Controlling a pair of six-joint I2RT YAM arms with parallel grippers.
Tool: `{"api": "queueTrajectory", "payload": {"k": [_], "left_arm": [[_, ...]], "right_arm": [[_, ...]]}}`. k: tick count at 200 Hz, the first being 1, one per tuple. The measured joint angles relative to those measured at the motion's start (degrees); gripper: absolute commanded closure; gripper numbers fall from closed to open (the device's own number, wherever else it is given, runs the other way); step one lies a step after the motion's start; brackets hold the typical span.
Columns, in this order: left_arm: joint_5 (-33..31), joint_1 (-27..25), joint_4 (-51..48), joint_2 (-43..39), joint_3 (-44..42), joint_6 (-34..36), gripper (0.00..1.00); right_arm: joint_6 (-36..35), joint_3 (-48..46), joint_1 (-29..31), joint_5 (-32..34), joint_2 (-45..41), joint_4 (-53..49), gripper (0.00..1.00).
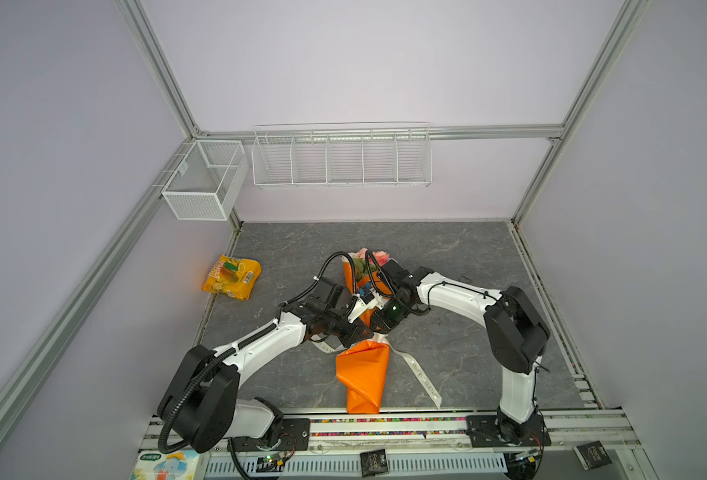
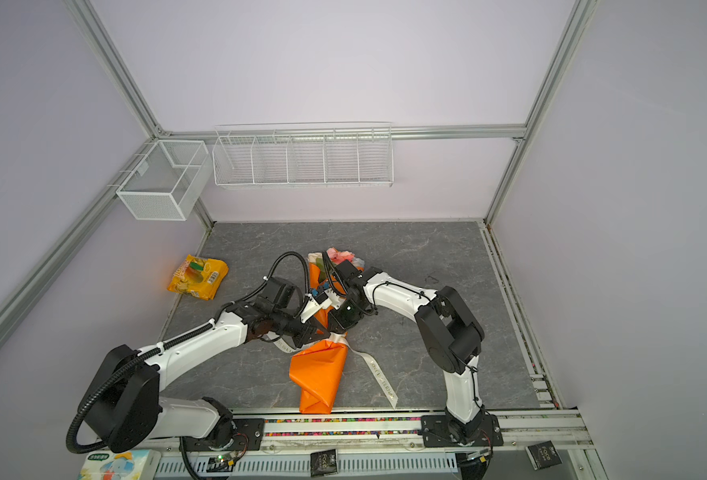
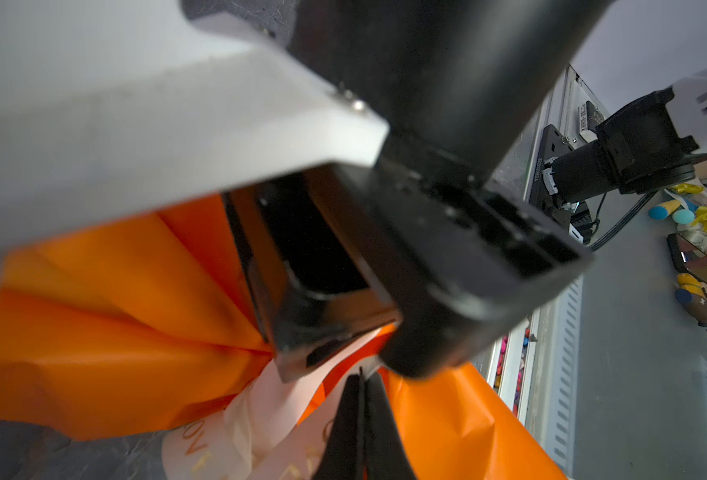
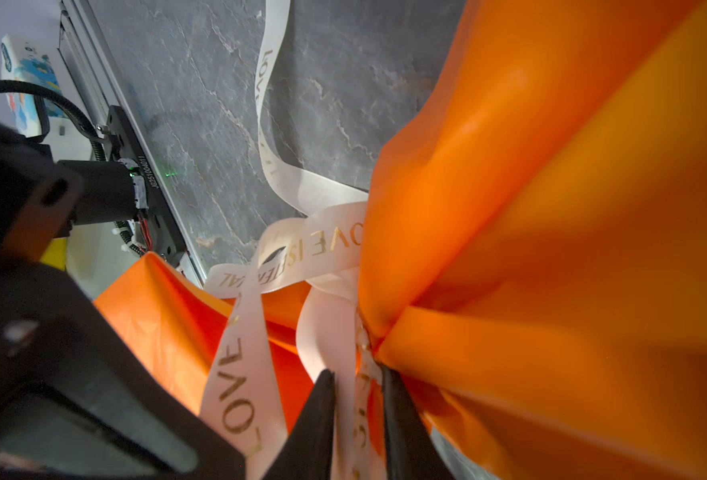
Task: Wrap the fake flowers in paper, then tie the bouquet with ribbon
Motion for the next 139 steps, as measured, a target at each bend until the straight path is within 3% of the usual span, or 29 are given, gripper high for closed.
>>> {"api": "queueTrajectory", "payload": {"k": [54,139], "left_arm": [[0.0,0.0,0.0,-0.3,0.0,0.0,1.00],[-0.5,0.0,0.0,-0.7,0.0,0.0,1.00]], "right_arm": [[-0.2,-0.4,-0.3,-3.2,-0.3,0.8,0.92],[0.9,-0.8,-0.7,-5.1,-0.5,3.1,0.93]]}}
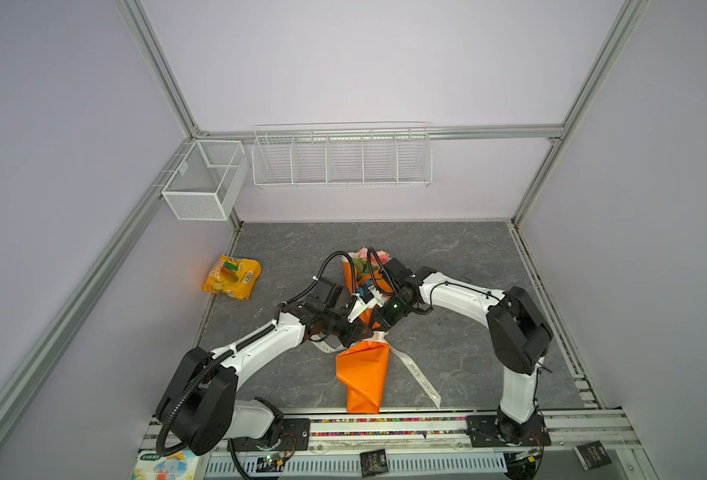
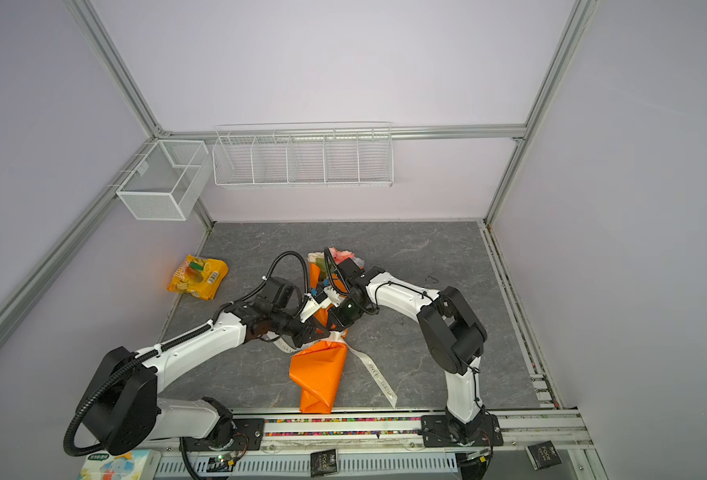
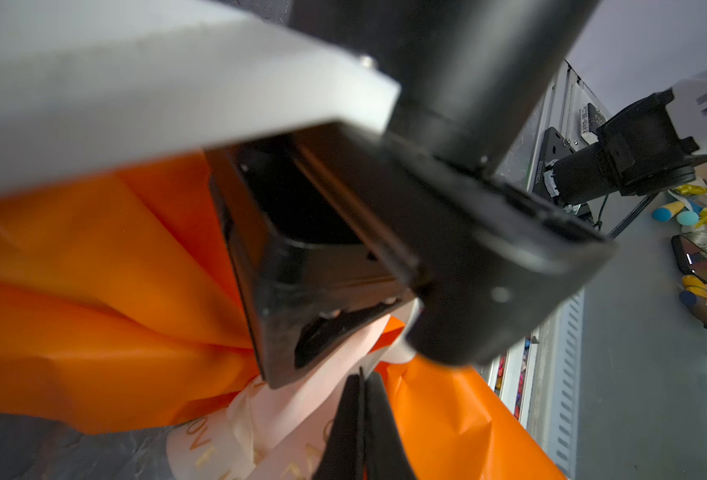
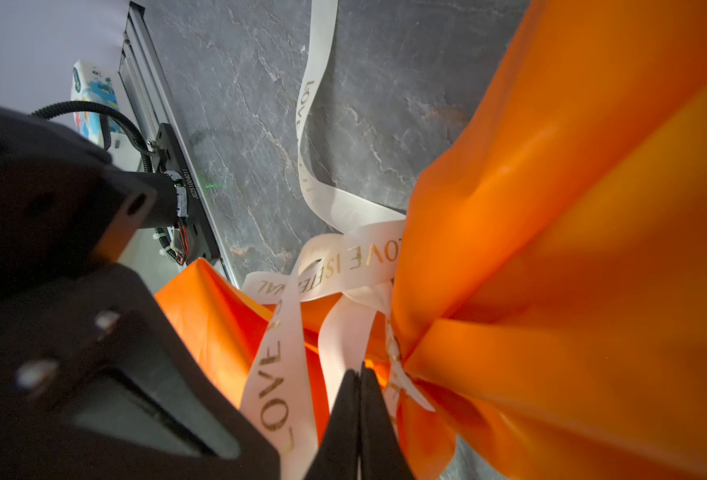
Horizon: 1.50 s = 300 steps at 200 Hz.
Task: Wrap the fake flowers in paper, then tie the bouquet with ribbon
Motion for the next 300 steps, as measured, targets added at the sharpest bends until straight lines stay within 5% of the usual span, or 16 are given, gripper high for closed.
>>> {"api": "queueTrajectory", "payload": {"k": [120,126,139,173,244,300], "left_arm": [[-1.3,0.0,0.0,0.0,0.6,-0.5,0.97],[-1.5,0.0,0.0,0.3,0.9,-0.6,0.90],[-2.5,0.0,0.0,0.9,1.7,-1.5,0.58],[-7.4,0.0,-1.2,-0.1,2.6,-4.7,0.43],[-20.0,2.8,-4.9,-15.8,-1.1,-26.4,0.38],[-14.6,3.0,1.5,-18.4,-18.1,-40.6,0.39]], "right_arm": [[12.3,-8.7,-4.0,8.6,-8.9,12.4,0.93],[12.9,-9.2,-4.2,9.3,-9.2,12.9,0.93],[14.3,-10.3,-4.4,10.9,-9.9,14.2,0.93],[16.5,-11.6,-4.8,12.7,-11.5,16.9,0.93],[17.1,-12.8,-5.0,14.5,-12.2,18.0,0.93],[17.1,-13.0,-5.0,13.8,-12.7,18.1,0.93]]}}
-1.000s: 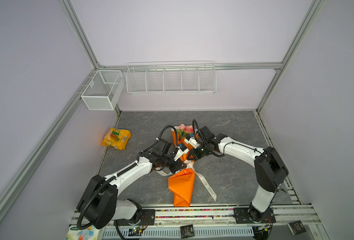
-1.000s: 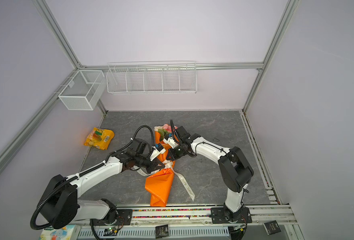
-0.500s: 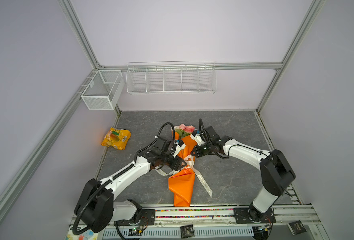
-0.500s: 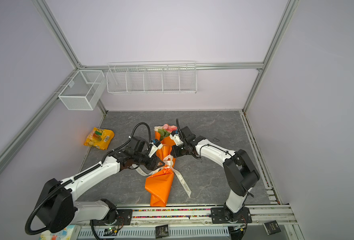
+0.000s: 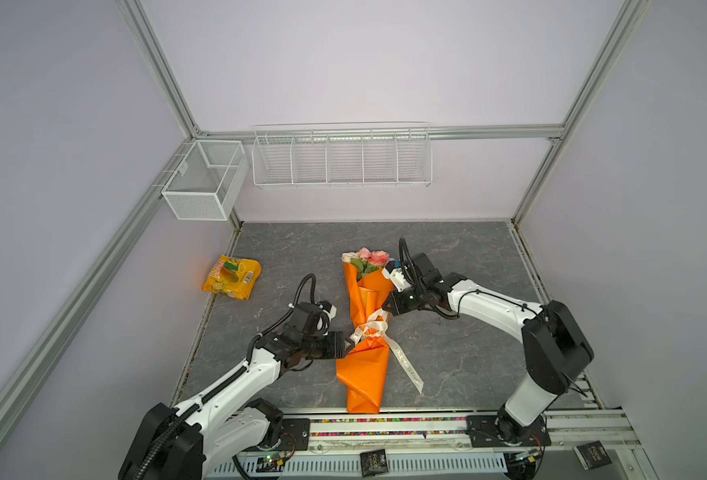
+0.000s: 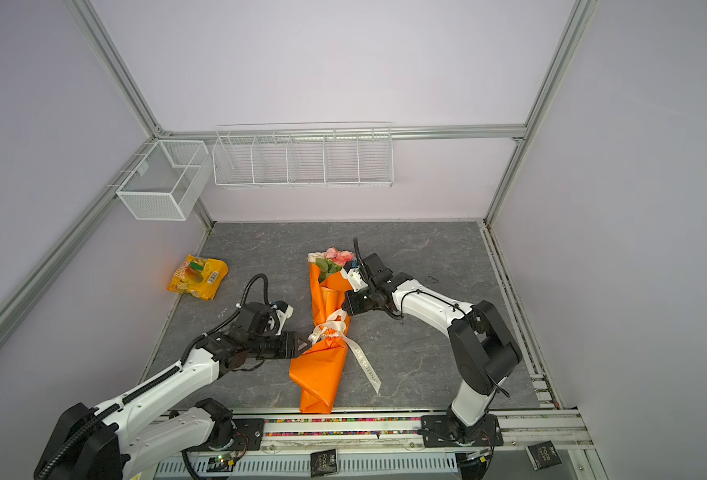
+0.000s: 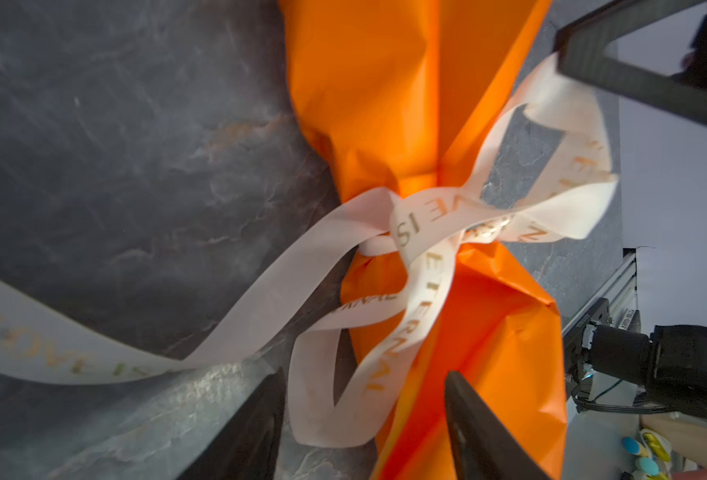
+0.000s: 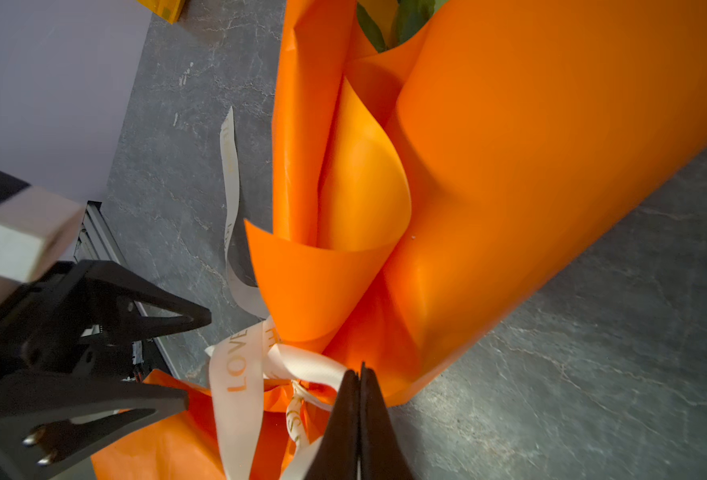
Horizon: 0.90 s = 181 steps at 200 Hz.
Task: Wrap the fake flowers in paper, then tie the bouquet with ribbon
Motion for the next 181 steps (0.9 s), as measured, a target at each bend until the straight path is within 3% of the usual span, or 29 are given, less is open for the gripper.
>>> {"api": "queueTrajectory", "payload": {"k": [38,74,99,181], "left_arm": [[3.1,0.0,5.8,1.8,-0.6,-1.6,0.43],[6.1,0.0,7.1,8.5,1.3,-0.3,0.81],[6.7,0.0,5.5,10.3,4.0,2.0,0.99],[6.2,0.0,-3.2,8.0,8.0,4.9,1.00]], "right_arm": [[0.0,0.0,0.0,-0.9,0.0,0.0,0.93],[0.0,0.0,0.0,-0.9,0.0,-0.2,0.93],[0.0,-0.8,0.0,0.1,-0.9,-0.2,0.94],[2.4,-8.9,0.0,9.7,-10.4,0.0,0.93]]}}
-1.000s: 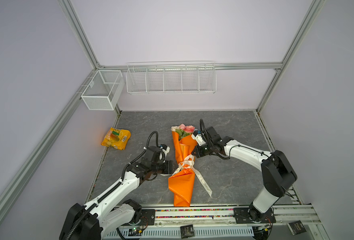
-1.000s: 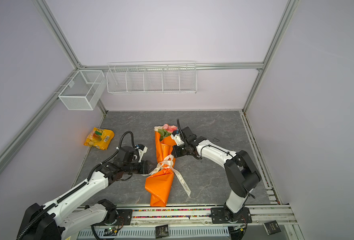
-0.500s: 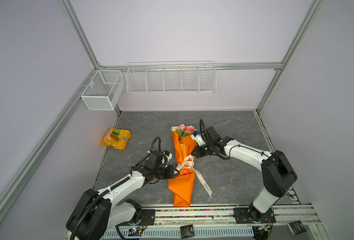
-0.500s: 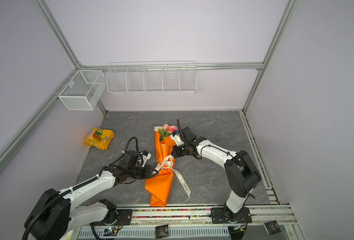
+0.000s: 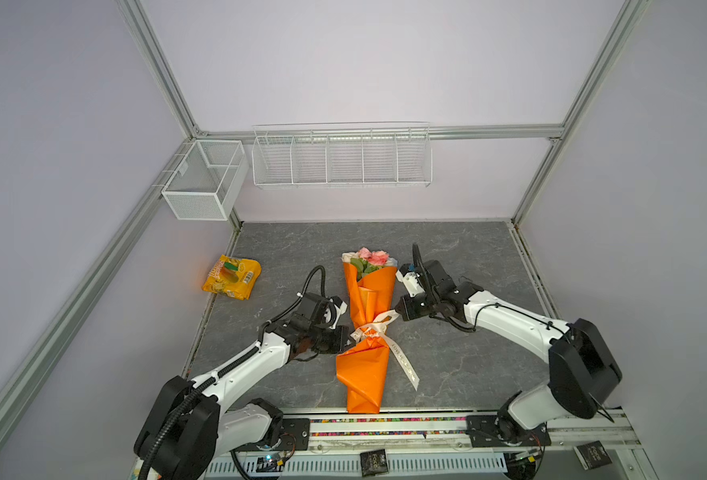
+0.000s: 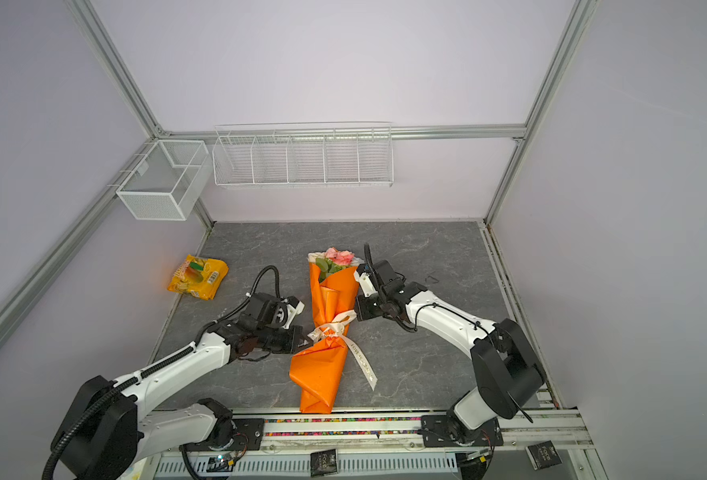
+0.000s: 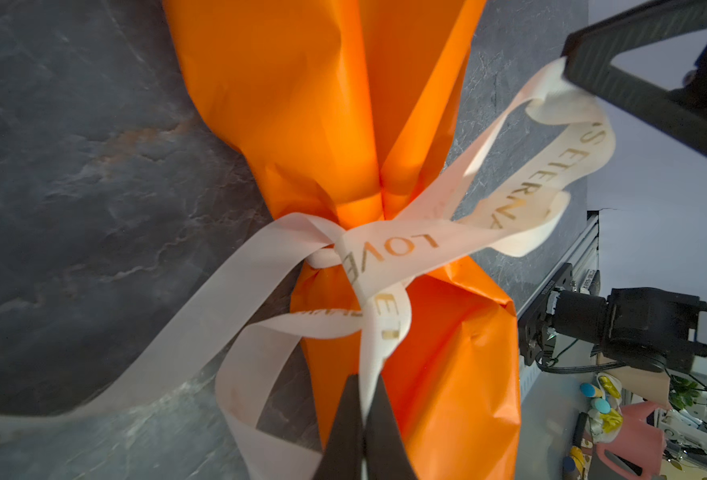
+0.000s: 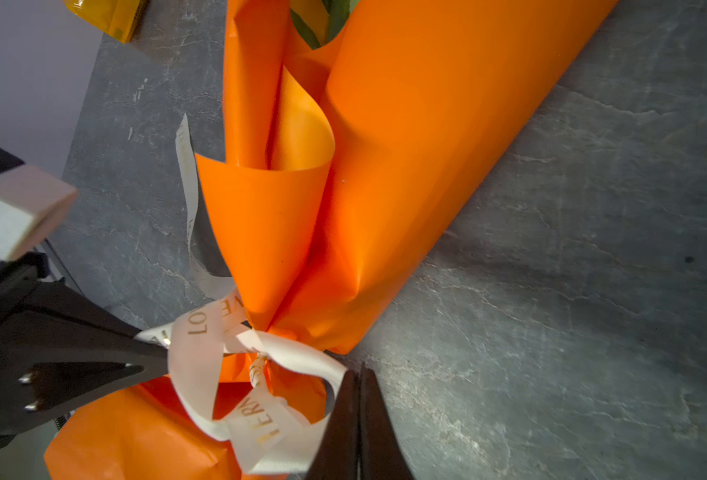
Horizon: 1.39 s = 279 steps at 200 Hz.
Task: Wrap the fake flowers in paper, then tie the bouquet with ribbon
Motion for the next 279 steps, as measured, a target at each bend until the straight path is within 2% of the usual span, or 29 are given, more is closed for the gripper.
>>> {"api": "queueTrajectory", "payload": {"k": [39,77,137,153,185,199,216,223,240,279], "left_arm": [[-3.4,0.5,-8.4,-1.8,4.9,1.3,1.00],[-7.7,1.3,-14.7,-3.4,6.1,1.0,1.00],[-9.1,1.7,-17.9,-3.5,7.5,1.7,1.00],[-5.8,1.7,-17.1,-3.1,7.5,2.7,1.00],[4.5,1.8,-10.6,-1.0,7.5,1.2,1.00],[7.8,1.7,-9.6,0.9,8.1,0.7,1.00],[10.5,1.7,-9.5,2.1,9.3,0.5,1.00],[11.6,1.6,-9.4,2.1,9.6,0.3,0.96],[14.0,1.6,-9.3,2.2,10.2,-0.8,0.95],[16.7,1.2,-9.1,2.2,10.7,-5.4,0.92]], "right_arm": [[0.6,-2.5,0.0,2.5,-0.4,-0.4,0.93],[0.8,-2.8,0.0,5.9,-0.3,-1.5,0.93],[0.8,-2.8,0.0,10.7,0.8,-4.0,0.93],[0.8,-3.5,0.0,9.9,0.4,-3.3,0.92],[0.6,-3.1,0.0,5.6,0.4,-2.3,0.65],[1.5,-2.3,0.1,5.7,0.2,-2.3,0.60],[2.9,-1.9,0.1,6.9,-1.8,-2.4,0.59],[3.3,-1.9,0.1,6.8,-3.1,-2.5,0.58],[4.1,-2.0,0.3,4.2,-7.1,-1.6,0.58],[8.9,-5.0,6.3,1.0,-15.0,5.9,0.58]]}}
